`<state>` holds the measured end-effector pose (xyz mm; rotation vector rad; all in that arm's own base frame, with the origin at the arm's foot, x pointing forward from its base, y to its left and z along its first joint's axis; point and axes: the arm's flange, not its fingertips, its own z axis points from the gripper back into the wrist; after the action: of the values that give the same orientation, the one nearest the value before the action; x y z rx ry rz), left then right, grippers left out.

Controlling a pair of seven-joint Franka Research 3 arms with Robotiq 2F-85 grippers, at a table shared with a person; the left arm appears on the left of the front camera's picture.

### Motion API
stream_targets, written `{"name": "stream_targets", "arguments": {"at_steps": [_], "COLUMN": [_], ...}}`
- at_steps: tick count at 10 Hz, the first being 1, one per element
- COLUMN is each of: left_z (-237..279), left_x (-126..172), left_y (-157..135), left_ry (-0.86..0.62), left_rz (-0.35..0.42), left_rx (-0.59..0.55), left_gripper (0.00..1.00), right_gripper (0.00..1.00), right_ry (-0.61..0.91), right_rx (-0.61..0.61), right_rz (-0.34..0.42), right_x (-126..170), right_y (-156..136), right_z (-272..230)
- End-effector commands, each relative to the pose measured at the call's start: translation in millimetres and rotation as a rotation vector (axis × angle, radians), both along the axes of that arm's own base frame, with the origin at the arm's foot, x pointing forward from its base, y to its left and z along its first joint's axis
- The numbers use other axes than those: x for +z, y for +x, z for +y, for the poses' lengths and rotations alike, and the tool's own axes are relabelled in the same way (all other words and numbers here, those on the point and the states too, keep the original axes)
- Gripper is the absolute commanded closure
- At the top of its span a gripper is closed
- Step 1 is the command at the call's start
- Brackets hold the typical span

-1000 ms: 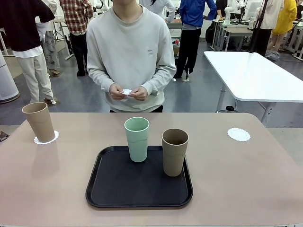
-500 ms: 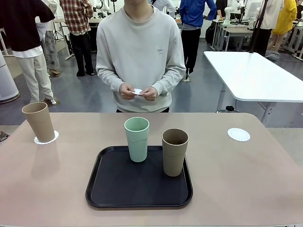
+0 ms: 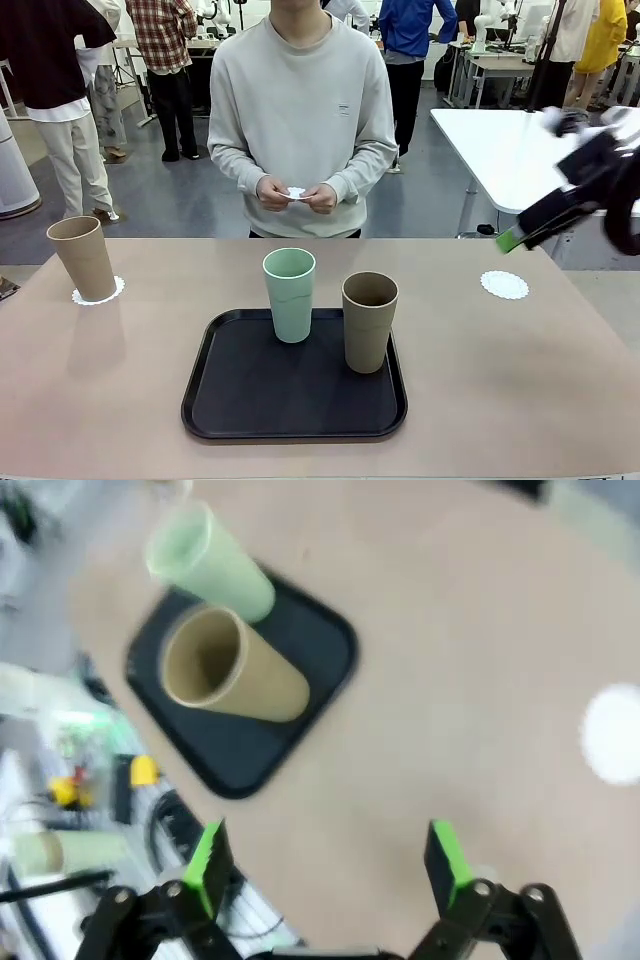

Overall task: Place coasters on the table and set cups on them.
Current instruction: Take one Reusable plastic cup from the Flat Tray and place it on a coaster set by the human.

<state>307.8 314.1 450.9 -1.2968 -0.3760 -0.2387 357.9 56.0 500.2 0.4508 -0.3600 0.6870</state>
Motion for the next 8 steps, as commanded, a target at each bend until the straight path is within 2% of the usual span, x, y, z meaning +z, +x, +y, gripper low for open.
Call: {"name": "stream_targets", "arguments": {"at_steps": [1, 3, 6, 7, 8], "left_z": [1, 1, 1, 1, 1], "left_x": [1, 1, 1, 1, 1], "left_y": [-2, -2, -2, -2, -2], "left_ry": [-0.010, -0.010, -0.010, -0.010, -0.010], "left_rz": [-0.003, -0.003, -0.003, -0.003, -0.003], "left_rx": [0.001, 0.001, 0.001, 0.001, 0.001], "left_gripper": [0.00, 0.00, 0.00, 0.00, 0.00], "right_gripper": [0.00, 0.00, 0.00, 0.00, 0.00], "right_ry": [-0.148, -0.207, -0.149, -0.216, -0.216], "right_rx": [0.232, 0.359, 0.374, 0.377, 0.377], "right_rz": [-0.202, -0.203, -0.156, -0.176, -0.176], "right_x": [-37, -54, -60, -43, -43], "right_y": [-1, -10, -11, -3, -3], "right_z": [36, 60, 53, 75, 75]}}
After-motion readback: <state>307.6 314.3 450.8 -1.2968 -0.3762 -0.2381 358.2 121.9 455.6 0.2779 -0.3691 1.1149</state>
